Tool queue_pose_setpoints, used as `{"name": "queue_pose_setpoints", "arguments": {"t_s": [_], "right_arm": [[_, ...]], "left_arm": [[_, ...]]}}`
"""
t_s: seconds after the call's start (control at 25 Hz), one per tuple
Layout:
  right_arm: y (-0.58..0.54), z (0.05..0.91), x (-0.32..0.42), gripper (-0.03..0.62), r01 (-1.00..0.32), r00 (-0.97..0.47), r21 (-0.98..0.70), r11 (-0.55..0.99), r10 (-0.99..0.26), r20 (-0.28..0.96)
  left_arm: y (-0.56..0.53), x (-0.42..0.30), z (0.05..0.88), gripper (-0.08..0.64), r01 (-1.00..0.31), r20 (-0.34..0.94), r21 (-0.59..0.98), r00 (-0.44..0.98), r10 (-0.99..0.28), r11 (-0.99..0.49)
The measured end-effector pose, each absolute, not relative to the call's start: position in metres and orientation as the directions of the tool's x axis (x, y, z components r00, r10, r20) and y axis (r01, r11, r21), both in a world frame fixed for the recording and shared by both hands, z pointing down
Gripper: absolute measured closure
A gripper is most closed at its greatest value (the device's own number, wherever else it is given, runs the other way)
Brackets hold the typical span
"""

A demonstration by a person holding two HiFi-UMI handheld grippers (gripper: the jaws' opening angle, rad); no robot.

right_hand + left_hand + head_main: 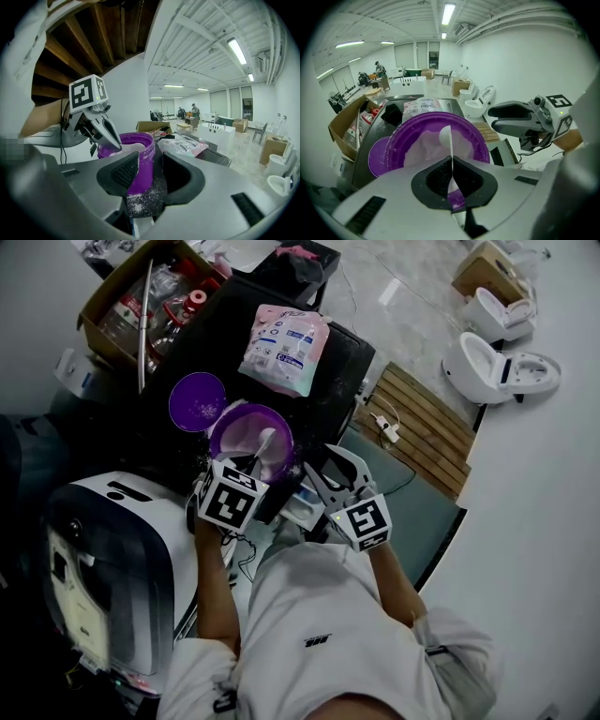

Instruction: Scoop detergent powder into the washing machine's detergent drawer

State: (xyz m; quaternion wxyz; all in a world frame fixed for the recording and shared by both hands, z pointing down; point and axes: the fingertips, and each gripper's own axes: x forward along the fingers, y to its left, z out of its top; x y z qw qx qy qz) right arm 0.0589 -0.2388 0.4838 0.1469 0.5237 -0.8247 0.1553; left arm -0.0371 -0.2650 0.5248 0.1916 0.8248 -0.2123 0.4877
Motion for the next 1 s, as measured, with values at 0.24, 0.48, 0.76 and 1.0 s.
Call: {"name": "queue_pose_setpoints", "arguments": {"t_s": [0.24, 0.48, 0.76, 1.0], "right_arm": [[-0.246, 0.482, 0.067, 0.431, -0.907, -0.416, -0.121, 0.402, -0.82, 0.394], [-0.25, 0.482, 0.074, 0.431, -0.906, -0.421, -0.139, 0.399, -0.821, 0.384], [-0.254, 0.483, 0.086, 0.431, -0.905, -0.424, -0.146, 0.399, -0.821, 0.382], [-0.259, 0.483, 0.096, 0.431, -0.904, -0.428, -0.154, 0.399, -0.83, 0.358]], "left_arm": [[-0.268, -0.033, 0.537, 0.545, -0.529, 0.932, 0.09, 0.344, -0.116, -0.844], [-0.265, -0.024, 0.541, 0.545, -0.496, 0.947, 0.117, 0.317, -0.054, -0.86], [-0.257, -0.015, 0.541, 0.545, -0.448, 0.947, 0.196, 0.317, 0.05, -0.872], [-0.249, -0.012, 0.535, 0.545, -0.409, 0.933, 0.256, 0.343, 0.113, -0.876]]}}
